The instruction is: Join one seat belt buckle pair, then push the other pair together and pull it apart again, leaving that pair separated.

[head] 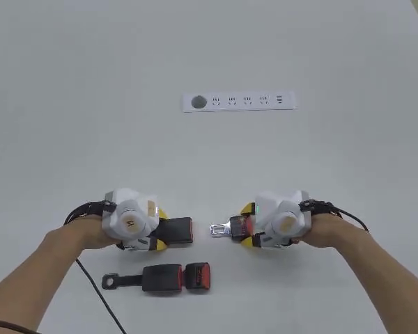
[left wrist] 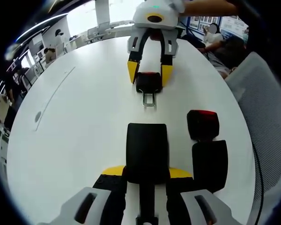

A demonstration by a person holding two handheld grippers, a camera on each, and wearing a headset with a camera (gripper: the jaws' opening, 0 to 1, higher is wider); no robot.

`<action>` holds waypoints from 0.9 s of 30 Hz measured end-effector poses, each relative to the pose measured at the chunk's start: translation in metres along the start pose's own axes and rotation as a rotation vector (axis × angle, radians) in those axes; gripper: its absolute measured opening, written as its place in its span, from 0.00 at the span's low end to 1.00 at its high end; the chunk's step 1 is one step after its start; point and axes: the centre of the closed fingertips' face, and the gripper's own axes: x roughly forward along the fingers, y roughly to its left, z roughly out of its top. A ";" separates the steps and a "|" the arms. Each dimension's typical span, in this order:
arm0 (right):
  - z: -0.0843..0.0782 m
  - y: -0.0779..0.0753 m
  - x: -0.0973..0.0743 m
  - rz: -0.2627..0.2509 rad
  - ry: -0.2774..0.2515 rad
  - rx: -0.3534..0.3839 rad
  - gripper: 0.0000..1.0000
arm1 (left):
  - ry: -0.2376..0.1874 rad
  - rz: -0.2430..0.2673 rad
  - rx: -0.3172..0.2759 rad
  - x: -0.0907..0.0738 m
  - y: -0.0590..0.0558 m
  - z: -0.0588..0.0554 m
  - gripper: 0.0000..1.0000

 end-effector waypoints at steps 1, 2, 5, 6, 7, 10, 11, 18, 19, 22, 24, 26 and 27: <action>0.000 0.000 0.000 -0.003 0.000 -0.003 0.35 | 0.002 0.000 0.005 0.000 0.000 -0.001 0.33; 0.000 -0.001 0.000 -0.007 0.001 -0.004 0.35 | 0.003 0.000 0.007 0.000 0.000 -0.001 0.33; 0.000 -0.003 0.000 -0.017 0.003 -0.009 0.38 | 0.009 0.002 0.010 0.000 0.001 -0.001 0.34; 0.000 -0.003 0.000 -0.019 0.004 -0.011 0.38 | 0.010 0.002 0.009 0.000 0.001 -0.001 0.35; 0.001 -0.003 0.000 -0.022 0.006 -0.015 0.38 | 0.012 0.001 0.007 -0.001 0.001 -0.003 0.35; 0.002 -0.004 -0.001 -0.033 0.010 -0.026 0.40 | 0.016 0.006 -0.007 -0.001 0.002 -0.006 0.36; 0.002 -0.005 -0.001 -0.038 0.011 -0.028 0.41 | 0.016 0.008 -0.007 -0.001 0.000 -0.004 0.36; 0.004 -0.002 -0.005 -0.054 0.023 -0.036 0.49 | 0.041 0.058 -0.023 -0.010 0.006 -0.016 0.39; 0.004 -0.002 -0.006 -0.055 0.024 -0.036 0.50 | 0.034 0.062 -0.038 -0.012 0.005 -0.017 0.39; 0.002 -0.001 -0.009 -0.065 0.022 -0.031 0.53 | 0.027 0.071 -0.056 -0.019 0.003 -0.019 0.40; 0.000 0.000 -0.012 -0.071 0.021 -0.029 0.53 | 0.029 0.075 -0.067 -0.020 0.004 -0.026 0.41; -0.002 -0.001 -0.013 -0.076 0.022 -0.021 0.55 | 0.028 0.078 -0.083 -0.024 -0.001 -0.026 0.42; -0.003 -0.001 -0.015 -0.079 0.021 -0.016 0.55 | 0.026 0.081 -0.092 -0.026 -0.002 -0.026 0.42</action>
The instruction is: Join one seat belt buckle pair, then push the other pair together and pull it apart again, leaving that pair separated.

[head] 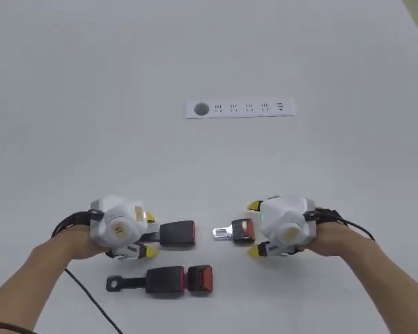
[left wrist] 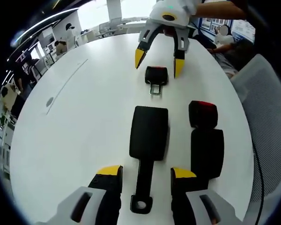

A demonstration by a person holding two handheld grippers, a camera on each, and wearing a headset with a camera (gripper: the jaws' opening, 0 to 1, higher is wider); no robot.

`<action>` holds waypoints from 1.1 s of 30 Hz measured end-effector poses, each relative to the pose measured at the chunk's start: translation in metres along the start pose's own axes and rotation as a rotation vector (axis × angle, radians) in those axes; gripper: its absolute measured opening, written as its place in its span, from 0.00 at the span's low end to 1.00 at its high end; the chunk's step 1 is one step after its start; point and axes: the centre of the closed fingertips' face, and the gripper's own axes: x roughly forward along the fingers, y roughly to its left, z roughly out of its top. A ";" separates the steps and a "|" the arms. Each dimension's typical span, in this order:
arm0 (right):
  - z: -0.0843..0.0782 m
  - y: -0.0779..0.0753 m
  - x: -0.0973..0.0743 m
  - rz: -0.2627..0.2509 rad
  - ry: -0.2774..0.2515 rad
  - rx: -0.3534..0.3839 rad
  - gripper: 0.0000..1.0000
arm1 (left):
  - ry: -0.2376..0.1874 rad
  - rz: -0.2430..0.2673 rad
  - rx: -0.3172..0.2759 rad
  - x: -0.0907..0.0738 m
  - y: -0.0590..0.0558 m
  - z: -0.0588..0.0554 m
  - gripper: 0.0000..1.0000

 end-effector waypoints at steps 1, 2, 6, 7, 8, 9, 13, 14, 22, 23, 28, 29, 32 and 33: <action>-0.001 0.001 -0.001 -0.003 -0.001 0.003 0.56 | -0.003 0.004 -0.008 -0.001 0.000 -0.002 0.43; -0.001 0.001 -0.004 -0.008 -0.002 0.009 0.57 | -0.007 0.007 -0.017 0.000 0.001 -0.004 0.44; -0.002 0.005 -0.012 -0.015 -0.007 0.033 0.59 | -0.034 0.019 -0.067 -0.005 0.001 -0.012 0.47; -0.005 0.006 -0.012 -0.015 -0.008 0.042 0.61 | -0.044 0.022 -0.085 -0.008 0.000 -0.013 0.47; -0.007 0.008 -0.013 -0.019 -0.008 0.047 0.61 | -0.051 0.025 -0.094 -0.009 0.000 -0.014 0.49; -0.008 0.009 -0.015 -0.022 -0.009 0.051 0.61 | -0.064 0.029 -0.110 -0.013 -0.002 -0.014 0.49; -0.012 0.015 -0.019 -0.037 -0.025 0.089 0.64 | -0.100 0.045 -0.154 -0.021 -0.006 -0.018 0.53; -0.012 0.016 -0.020 -0.040 -0.029 0.096 0.65 | -0.110 0.054 -0.171 -0.025 -0.009 -0.017 0.54; -0.017 0.031 -0.026 -0.059 -0.056 0.157 0.69 | -0.210 0.099 -0.270 -0.031 -0.015 -0.035 0.59; -0.019 0.033 -0.026 -0.065 -0.062 0.170 0.70 | -0.231 0.103 -0.283 -0.035 -0.018 -0.031 0.59; -0.014 0.041 -0.028 -0.091 -0.106 0.225 0.74 | -0.307 0.137 -0.331 -0.036 -0.026 -0.034 0.65; -0.013 0.043 -0.029 -0.099 -0.123 0.237 0.75 | -0.317 0.141 -0.333 -0.038 -0.029 -0.031 0.65; -0.009 0.049 -0.032 -0.117 -0.144 0.282 0.79 | -0.346 0.152 -0.349 -0.041 -0.038 -0.026 0.68; -0.009 0.050 -0.032 -0.120 -0.148 0.287 0.81 | -0.361 0.158 -0.359 -0.041 -0.039 -0.026 0.71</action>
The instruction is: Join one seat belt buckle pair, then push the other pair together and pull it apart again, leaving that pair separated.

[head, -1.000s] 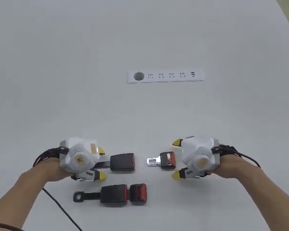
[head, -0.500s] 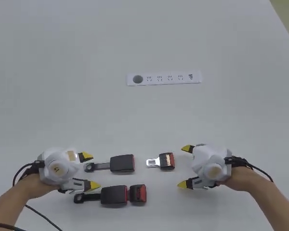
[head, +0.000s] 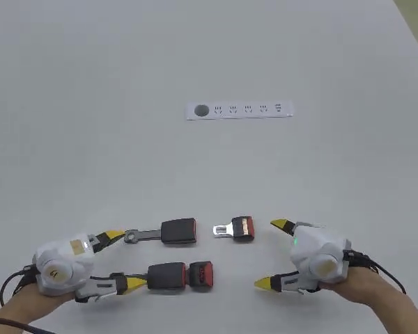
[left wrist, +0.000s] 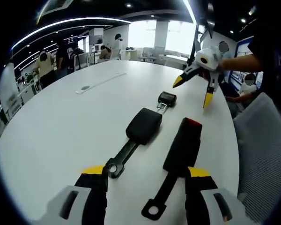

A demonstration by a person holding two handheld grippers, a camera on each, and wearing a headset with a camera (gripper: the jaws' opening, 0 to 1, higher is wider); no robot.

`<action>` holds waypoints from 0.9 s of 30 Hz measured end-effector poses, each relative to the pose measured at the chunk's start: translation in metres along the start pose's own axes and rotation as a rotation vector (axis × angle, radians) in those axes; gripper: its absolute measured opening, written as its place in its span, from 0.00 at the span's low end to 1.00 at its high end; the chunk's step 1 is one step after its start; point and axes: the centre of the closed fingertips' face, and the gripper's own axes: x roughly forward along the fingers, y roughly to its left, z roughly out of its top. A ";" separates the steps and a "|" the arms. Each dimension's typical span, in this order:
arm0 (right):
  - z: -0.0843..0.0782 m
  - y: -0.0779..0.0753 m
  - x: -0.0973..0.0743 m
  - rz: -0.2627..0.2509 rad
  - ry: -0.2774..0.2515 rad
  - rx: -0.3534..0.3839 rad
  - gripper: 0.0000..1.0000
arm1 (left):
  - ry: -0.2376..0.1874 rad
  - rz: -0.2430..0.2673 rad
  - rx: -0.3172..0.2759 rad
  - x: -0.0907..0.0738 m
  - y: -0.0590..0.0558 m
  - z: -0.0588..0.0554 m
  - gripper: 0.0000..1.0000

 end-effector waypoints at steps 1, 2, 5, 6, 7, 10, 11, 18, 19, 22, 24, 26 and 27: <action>0.003 0.004 -0.002 -0.005 -0.013 0.017 0.82 | -0.024 0.008 -0.015 -0.001 0.000 0.000 0.73; 0.007 0.008 -0.003 -0.008 -0.031 0.031 0.85 | -0.040 0.021 -0.028 -0.002 0.000 -0.001 0.76; 0.008 0.014 -0.005 -0.024 -0.059 0.048 0.90 | -0.062 0.041 -0.023 -0.003 -0.001 -0.006 0.83; 0.008 0.015 -0.004 -0.029 -0.067 0.051 0.91 | -0.062 0.045 -0.025 -0.003 -0.001 -0.008 0.85; 0.008 0.015 -0.004 -0.036 -0.076 0.056 0.92 | -0.064 0.049 -0.028 -0.003 0.000 -0.009 0.87; 0.011 0.018 -0.005 -0.055 -0.109 0.072 0.97 | -0.083 0.075 -0.033 -0.003 -0.001 -0.012 0.92; 0.013 0.019 -0.005 -0.064 -0.128 0.077 0.99 | -0.094 0.083 -0.034 -0.003 -0.002 -0.012 0.93; 0.015 0.023 -0.004 -0.104 -0.210 0.135 0.99 | -0.176 0.141 -0.071 -0.007 -0.002 -0.011 1.00; 0.015 0.024 -0.004 -0.108 -0.227 0.142 0.99 | -0.185 0.144 -0.078 -0.009 -0.002 -0.012 1.00; 0.012 0.026 -0.002 -0.115 -0.243 0.150 0.99 | -0.214 0.137 -0.114 -0.010 -0.006 -0.011 1.00; 0.011 0.026 -0.002 -0.128 -0.254 0.153 0.99 | -0.225 0.136 -0.117 -0.010 -0.008 -0.011 1.00; 0.011 0.024 -0.003 -0.144 -0.269 0.161 0.99 | -0.228 0.133 -0.121 -0.009 -0.010 -0.012 1.00; 0.012 0.024 -0.003 -0.149 -0.277 0.166 0.99 | -0.226 0.134 -0.123 -0.009 -0.010 -0.013 1.00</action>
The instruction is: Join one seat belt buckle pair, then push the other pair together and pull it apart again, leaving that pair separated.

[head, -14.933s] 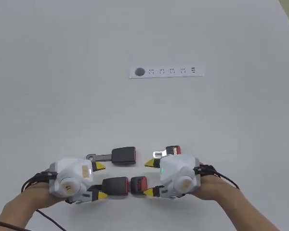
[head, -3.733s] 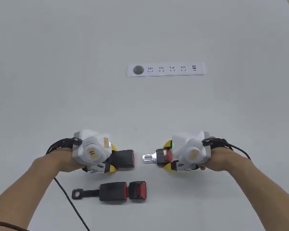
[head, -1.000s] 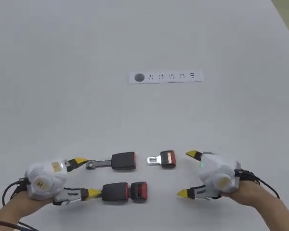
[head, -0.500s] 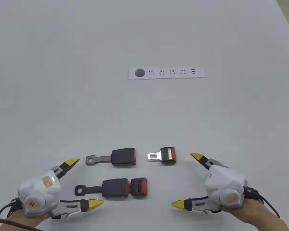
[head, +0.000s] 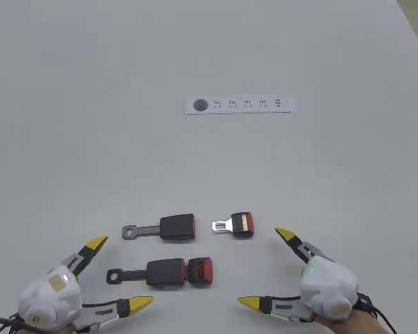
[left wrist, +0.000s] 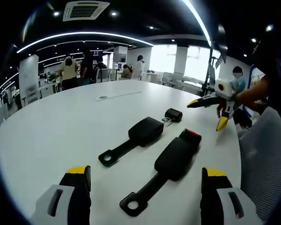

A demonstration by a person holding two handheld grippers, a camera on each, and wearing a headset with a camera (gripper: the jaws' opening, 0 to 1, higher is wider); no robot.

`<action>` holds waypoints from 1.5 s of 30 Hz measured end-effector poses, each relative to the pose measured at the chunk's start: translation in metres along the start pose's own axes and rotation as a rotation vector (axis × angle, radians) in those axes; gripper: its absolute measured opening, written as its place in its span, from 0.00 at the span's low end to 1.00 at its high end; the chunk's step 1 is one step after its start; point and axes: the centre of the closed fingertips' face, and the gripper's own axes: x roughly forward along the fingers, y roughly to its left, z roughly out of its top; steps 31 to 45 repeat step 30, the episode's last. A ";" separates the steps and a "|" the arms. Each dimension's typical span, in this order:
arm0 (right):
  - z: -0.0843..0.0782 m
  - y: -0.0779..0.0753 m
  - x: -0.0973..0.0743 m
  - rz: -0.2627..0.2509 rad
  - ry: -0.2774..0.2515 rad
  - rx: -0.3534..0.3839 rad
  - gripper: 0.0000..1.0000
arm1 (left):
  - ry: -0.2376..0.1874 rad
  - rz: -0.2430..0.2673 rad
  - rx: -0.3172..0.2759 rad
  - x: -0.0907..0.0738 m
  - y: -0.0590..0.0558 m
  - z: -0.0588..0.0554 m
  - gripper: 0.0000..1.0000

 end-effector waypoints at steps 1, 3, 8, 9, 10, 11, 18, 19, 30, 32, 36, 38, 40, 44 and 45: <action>0.002 0.001 0.000 -0.001 -0.015 0.007 0.99 | 0.003 0.000 0.000 0.000 -0.001 -0.001 1.00; 0.001 0.003 -0.001 -0.002 -0.021 0.003 0.99 | 0.005 0.001 -0.001 0.000 -0.002 -0.002 1.00; -0.004 0.006 0.000 0.004 -0.011 0.003 0.99 | 0.013 0.004 0.001 0.001 -0.003 -0.003 1.00; -0.005 0.006 0.000 0.005 -0.008 0.006 0.99 | 0.012 0.002 0.001 0.001 -0.003 -0.002 1.00; -0.005 0.007 -0.001 0.005 -0.006 0.008 0.99 | 0.009 0.002 0.002 0.001 -0.004 -0.002 1.00; -0.005 0.007 -0.001 0.005 -0.007 0.008 0.99 | 0.009 0.003 0.004 0.001 -0.005 0.000 1.00; -0.004 0.005 -0.001 -0.001 -0.009 0.006 0.99 | 0.006 0.004 0.007 0.002 -0.003 0.001 0.99; -0.003 0.004 -0.001 -0.003 -0.009 0.003 0.99 | 0.007 0.001 0.006 0.002 -0.003 0.001 0.99; -0.006 0.004 -0.003 -0.003 0.000 -0.005 0.99 | 0.006 -0.004 0.009 0.004 -0.004 0.001 0.98; -0.006 0.004 -0.003 -0.003 0.000 -0.005 0.99 | 0.006 -0.004 0.009 0.004 -0.004 0.001 0.98; -0.006 0.004 -0.003 -0.003 0.000 -0.005 0.99 | 0.006 -0.004 0.009 0.004 -0.004 0.001 0.98; -0.006 0.004 -0.003 -0.003 0.000 -0.005 0.99 | 0.006 -0.004 0.009 0.004 -0.004 0.001 0.98; -0.006 0.004 -0.003 -0.003 0.000 -0.005 0.99 | 0.006 -0.004 0.009 0.004 -0.004 0.001 0.98; -0.006 0.004 -0.003 -0.003 0.000 -0.005 0.99 | 0.006 -0.004 0.009 0.004 -0.004 0.001 0.98; -0.006 0.004 -0.003 -0.003 0.000 -0.005 0.99 | 0.006 -0.004 0.009 0.004 -0.004 0.001 0.98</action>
